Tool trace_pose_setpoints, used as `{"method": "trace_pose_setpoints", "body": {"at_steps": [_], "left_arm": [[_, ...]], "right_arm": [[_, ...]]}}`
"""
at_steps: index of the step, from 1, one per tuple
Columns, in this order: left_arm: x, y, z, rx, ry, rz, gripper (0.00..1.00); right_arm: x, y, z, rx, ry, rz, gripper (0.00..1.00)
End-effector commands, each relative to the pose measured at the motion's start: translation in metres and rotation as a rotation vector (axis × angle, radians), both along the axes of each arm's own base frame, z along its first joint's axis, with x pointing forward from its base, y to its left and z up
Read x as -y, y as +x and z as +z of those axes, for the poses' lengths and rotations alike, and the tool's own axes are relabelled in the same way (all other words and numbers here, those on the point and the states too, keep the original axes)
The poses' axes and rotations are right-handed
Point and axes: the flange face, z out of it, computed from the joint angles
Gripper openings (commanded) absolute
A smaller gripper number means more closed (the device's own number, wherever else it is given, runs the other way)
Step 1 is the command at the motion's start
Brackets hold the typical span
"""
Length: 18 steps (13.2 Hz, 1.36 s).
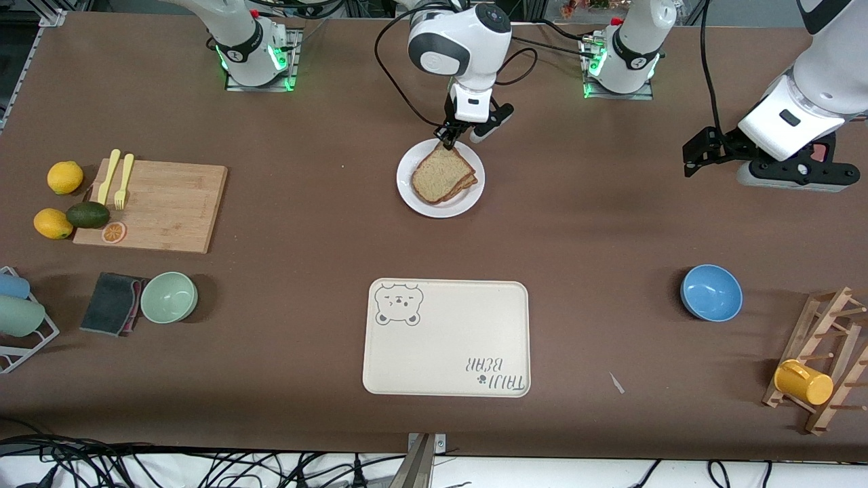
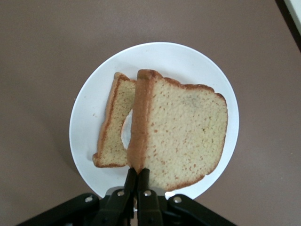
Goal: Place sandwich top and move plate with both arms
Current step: 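Lower the bread onto the egg toast and open the right gripper, then raise the right gripper away while the left gripper reaches toward the plate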
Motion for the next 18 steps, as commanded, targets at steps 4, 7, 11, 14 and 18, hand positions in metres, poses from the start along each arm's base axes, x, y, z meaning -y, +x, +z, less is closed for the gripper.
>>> {"method": "trace_pose_setpoints", "body": {"at_steps": [4,7,11,14,18], "left_arm": [[0.005,-0.003,0.007,-0.003,-0.005,0.002,1.0],[0.004,-0.003,0.007,-0.005,-0.005,0.003,1.0],[0.004,-0.004,0.006,-0.014,-0.003,0.003,1.0],[0.004,-0.005,0.006,-0.015,-0.003,0.005,1.0],[0.008,-0.006,0.003,-0.037,-0.017,-0.002,1.0]], "right_arm": [[-0.007,-0.003,0.0,0.015,0.013,-0.026,0.2],[-0.007,-0.001,0.044,0.042,0.053,-0.047,0.81],[0.037,0.039,0.126,0.048,0.107,-0.143,1.0],[0.108,0.093,0.213,0.093,0.193,-0.326,1.0],[0.203,0.15,0.282,0.156,0.238,-0.485,1.0]]}}
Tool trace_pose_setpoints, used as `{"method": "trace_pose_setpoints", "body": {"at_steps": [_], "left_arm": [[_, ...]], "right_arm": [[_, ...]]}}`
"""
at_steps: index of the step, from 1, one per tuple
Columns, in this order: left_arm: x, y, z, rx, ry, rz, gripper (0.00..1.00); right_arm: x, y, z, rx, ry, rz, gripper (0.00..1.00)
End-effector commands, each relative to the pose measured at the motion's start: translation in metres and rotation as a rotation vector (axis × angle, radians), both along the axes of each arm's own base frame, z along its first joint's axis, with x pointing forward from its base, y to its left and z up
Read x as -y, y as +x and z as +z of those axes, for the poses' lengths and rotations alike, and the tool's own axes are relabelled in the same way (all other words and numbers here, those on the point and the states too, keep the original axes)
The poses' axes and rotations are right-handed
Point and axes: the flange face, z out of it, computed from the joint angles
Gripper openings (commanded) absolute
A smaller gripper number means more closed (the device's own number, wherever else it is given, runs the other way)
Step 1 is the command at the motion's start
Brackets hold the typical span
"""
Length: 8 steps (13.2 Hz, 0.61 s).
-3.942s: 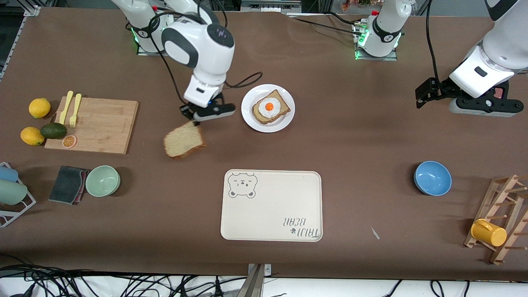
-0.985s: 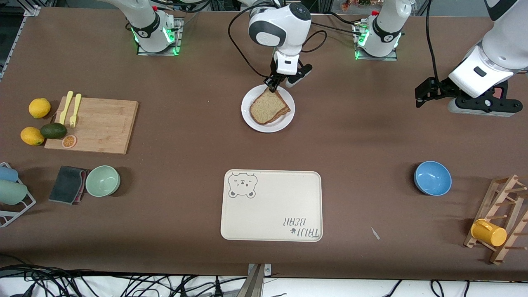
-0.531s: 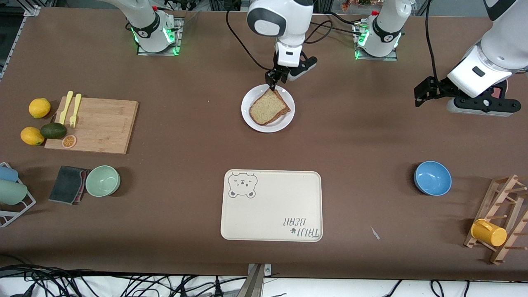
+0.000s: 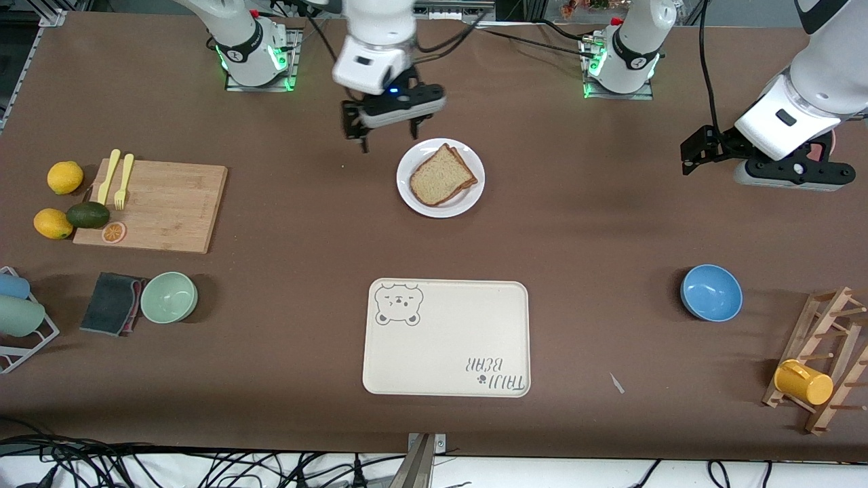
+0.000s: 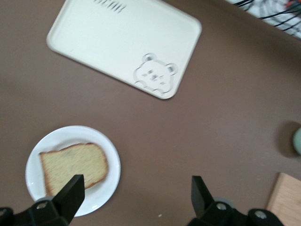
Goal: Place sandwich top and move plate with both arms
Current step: 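Raise the right gripper away while the left gripper reaches toward the plate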
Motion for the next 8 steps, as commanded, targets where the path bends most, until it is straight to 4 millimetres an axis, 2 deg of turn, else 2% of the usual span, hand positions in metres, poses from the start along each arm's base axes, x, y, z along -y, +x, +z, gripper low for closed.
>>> {"method": "trace_pose_setpoints", "body": {"at_steps": [1,2,3,4,6,7,8], "left_arm": [[0.008,-0.005,0.003,-0.024,-0.021,-0.002,1.0],[0.017,-0.007,-0.003,-0.061,-0.017,-0.023,1.0],[0.023,-0.007,-0.007,-0.072,-0.017,-0.034,1.0],[0.03,-0.007,-0.012,-0.089,-0.043,-0.042,1.0],[0.037,-0.005,-0.023,-0.134,-0.103,-0.04,1.0],[0.042,-0.005,-0.031,-0.163,-0.149,-0.037,1.0],[0.048,-0.003,-0.042,-0.202,-0.198,-0.03,1.0]], "right_arm": [[0.074,0.023,0.026,-0.094,0.094,-0.176,1.0],[0.11,0.039,0.038,-0.163,0.18,-0.258,1.0],[0.153,0.055,0.05,-0.17,0.193,-0.287,1.0],[0.189,0.063,0.059,-0.176,0.174,-0.272,1.0],[0.269,0.082,0.064,-0.213,0.16,-0.308,1.0],[0.311,0.091,0.067,-0.225,0.167,-0.379,1.0],[0.342,0.098,0.068,-0.219,0.176,-0.429,1.0]]}}
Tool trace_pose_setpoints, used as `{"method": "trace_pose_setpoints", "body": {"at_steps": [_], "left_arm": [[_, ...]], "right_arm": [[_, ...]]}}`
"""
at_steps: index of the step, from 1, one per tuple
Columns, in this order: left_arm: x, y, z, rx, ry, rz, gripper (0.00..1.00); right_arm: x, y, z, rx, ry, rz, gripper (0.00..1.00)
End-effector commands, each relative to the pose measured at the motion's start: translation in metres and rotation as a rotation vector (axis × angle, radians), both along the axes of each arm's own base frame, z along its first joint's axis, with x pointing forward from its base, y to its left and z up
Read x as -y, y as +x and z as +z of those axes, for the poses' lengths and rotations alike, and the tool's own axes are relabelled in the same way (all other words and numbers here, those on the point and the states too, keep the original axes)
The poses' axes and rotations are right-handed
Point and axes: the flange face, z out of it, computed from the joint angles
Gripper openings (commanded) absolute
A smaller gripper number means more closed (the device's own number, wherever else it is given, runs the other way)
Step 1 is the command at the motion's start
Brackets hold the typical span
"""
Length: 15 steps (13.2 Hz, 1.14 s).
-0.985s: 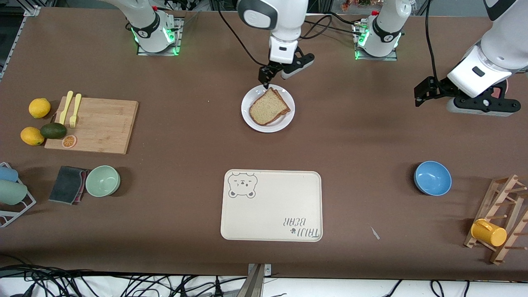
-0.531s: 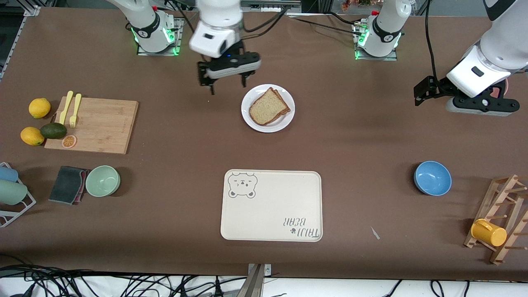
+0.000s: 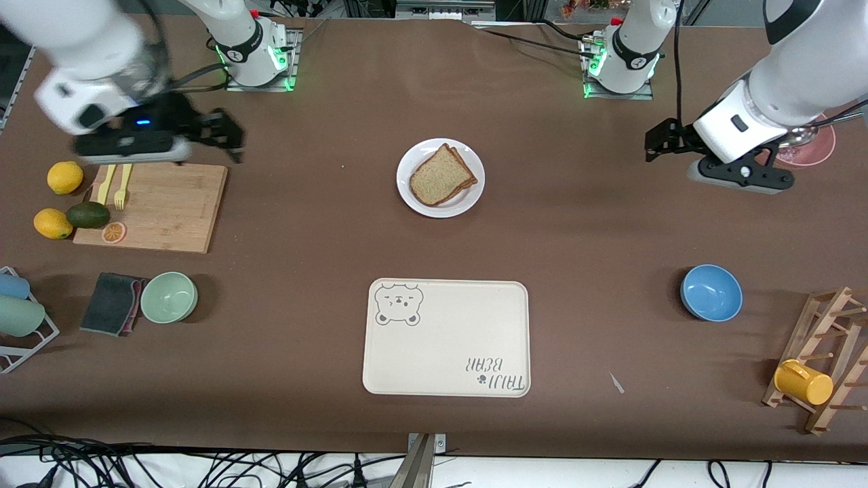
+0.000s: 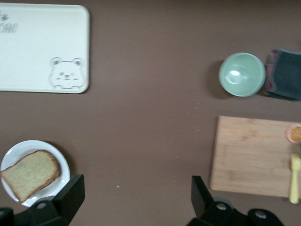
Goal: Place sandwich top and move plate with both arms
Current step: 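Raise the right gripper away while the left gripper reaches toward the plate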
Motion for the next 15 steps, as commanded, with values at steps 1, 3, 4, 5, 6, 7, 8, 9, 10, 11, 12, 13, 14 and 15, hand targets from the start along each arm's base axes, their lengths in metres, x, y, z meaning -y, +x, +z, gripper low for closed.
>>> {"method": "trace_pose_setpoints", "body": {"at_steps": [1,3,4,5,6,7,8,9,10,11,12,13,14,15], "left_arm": [[0.013,0.011,-0.029,-0.099,-0.112,0.018,1.0],[0.023,0.026,-0.067,-0.177,-0.22,0.044,1.0],[0.027,0.034,-0.085,-0.193,-0.239,0.055,1.0],[0.032,0.04,-0.098,-0.185,-0.246,0.06,1.0],[0.047,0.042,-0.114,-0.206,-0.249,0.044,1.0],[0.05,0.046,-0.128,-0.216,-0.258,0.04,1.0],[0.057,0.051,-0.14,-0.22,-0.321,0.029,1.0],[0.062,0.056,-0.157,-0.232,-0.39,0.026,1.0],[0.063,0.063,-0.175,-0.236,-0.449,0.024,1.0],[0.067,0.068,-0.195,-0.234,-0.503,0.011,1.0],[0.072,0.071,-0.218,-0.245,-0.559,-0.011,1.0],[0.076,0.073,-0.242,-0.243,-0.632,-0.027,1.0],[0.079,0.073,-0.267,-0.248,-0.704,-0.06,1.0],[0.081,0.074,-0.291,-0.23,-0.769,-0.096,1.0]], "right_arm": [[0.068,0.007,0.008,-0.002,0.03,-0.102,1.0],[0.101,0.01,0.014,0.003,0.028,-0.155,1.0],[0.117,0.01,0.021,0.009,0.028,-0.158,1.0],[0.137,0.011,0.024,-0.003,0.027,-0.132,1.0],[0.147,0.013,0.028,-0.008,0.018,-0.102,1.0],[0.151,0.014,0.032,-0.012,0.011,-0.108,1.0],[0.154,0.014,0.038,-0.007,-0.002,-0.103,1.0],[0.157,0.015,0.034,-0.028,-0.035,-0.1,1.0],[0.162,0.014,0.027,-0.042,-0.036,-0.077,1.0],[0.169,0.014,0.021,-0.057,-0.033,-0.056,1.0],[0.169,0.015,0.019,-0.06,-0.034,-0.029,1.0],[0.169,0.015,0.019,-0.062,-0.035,0.002,1.0],[0.17,0.015,0.02,-0.059,-0.036,0.014,1.0],[0.172,0.016,0.021,-0.056,-0.035,0.011,1.0]]}}
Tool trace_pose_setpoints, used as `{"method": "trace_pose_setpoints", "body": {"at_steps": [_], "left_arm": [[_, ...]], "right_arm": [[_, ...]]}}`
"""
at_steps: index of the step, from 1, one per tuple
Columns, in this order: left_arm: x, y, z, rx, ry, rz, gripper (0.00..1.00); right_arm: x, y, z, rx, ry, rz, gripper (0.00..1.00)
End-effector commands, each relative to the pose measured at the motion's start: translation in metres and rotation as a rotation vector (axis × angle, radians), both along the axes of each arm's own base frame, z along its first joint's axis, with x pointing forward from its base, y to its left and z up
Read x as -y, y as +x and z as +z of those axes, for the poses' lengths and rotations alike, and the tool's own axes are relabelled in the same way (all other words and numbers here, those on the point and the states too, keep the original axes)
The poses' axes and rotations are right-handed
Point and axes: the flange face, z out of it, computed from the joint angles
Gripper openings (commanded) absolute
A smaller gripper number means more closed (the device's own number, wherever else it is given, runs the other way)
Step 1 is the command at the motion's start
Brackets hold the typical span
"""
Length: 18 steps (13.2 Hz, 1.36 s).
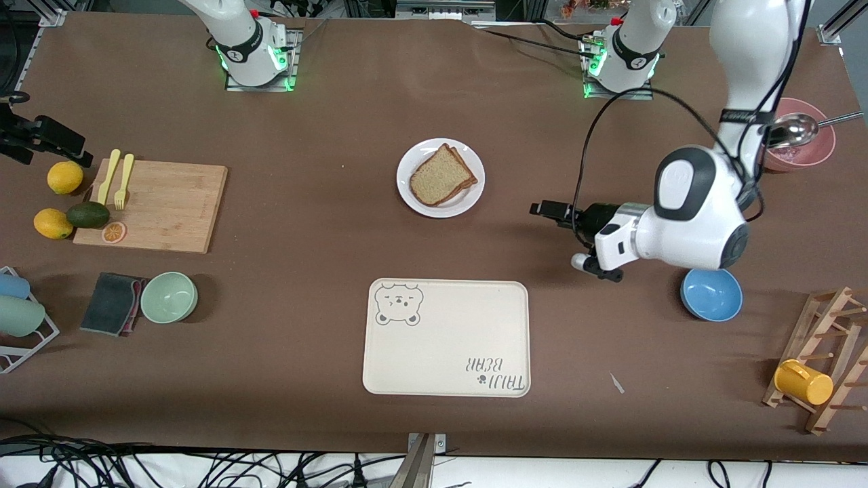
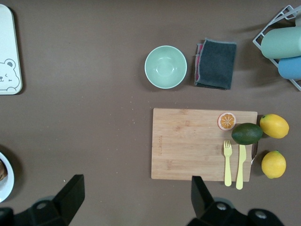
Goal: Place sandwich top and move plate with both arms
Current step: 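Move the left gripper to the plate rim and grip it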
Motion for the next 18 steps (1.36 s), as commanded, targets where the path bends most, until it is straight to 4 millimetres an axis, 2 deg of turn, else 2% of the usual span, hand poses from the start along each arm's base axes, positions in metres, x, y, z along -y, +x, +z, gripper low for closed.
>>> {"method": "trace_pose_setpoints", "body": {"at_steps": [1,3,6,7,8,9,12,18], "left_arm": [[0.005,0.003,-0.052,0.065,-0.168,-0.001,0.99],[0.02,-0.012,-0.082,0.108,-0.263,-0.001,0.94],[0.04,-0.041,-0.116,0.131,-0.367,0.058,0.92],[0.043,-0.046,-0.121,0.154,-0.378,0.06,0.92],[0.046,-0.05,-0.125,0.154,-0.374,0.054,0.91],[0.056,-0.054,-0.124,0.156,-0.375,0.04,0.9],[0.08,-0.065,-0.133,0.196,-0.306,0.029,0.9],[0.093,-0.072,-0.136,0.2,-0.338,0.029,0.88]], "right_arm": [[0.005,-0.001,0.01,0.003,-0.008,0.029,1.0],[0.006,-0.001,0.015,0.011,-0.009,0.032,1.0],[0.01,-0.001,0.018,0.014,-0.007,0.031,1.0],[0.009,-0.001,0.018,0.015,-0.009,0.034,1.0],[0.001,0.001,0.018,0.021,-0.013,0.052,1.0],[-0.005,0.003,0.013,0.008,-0.013,0.07,1.0],[-0.005,0.002,0.013,0.005,-0.009,0.071,1.0],[-0.017,0.003,0.015,0.001,-0.016,0.08,1.0]]}}
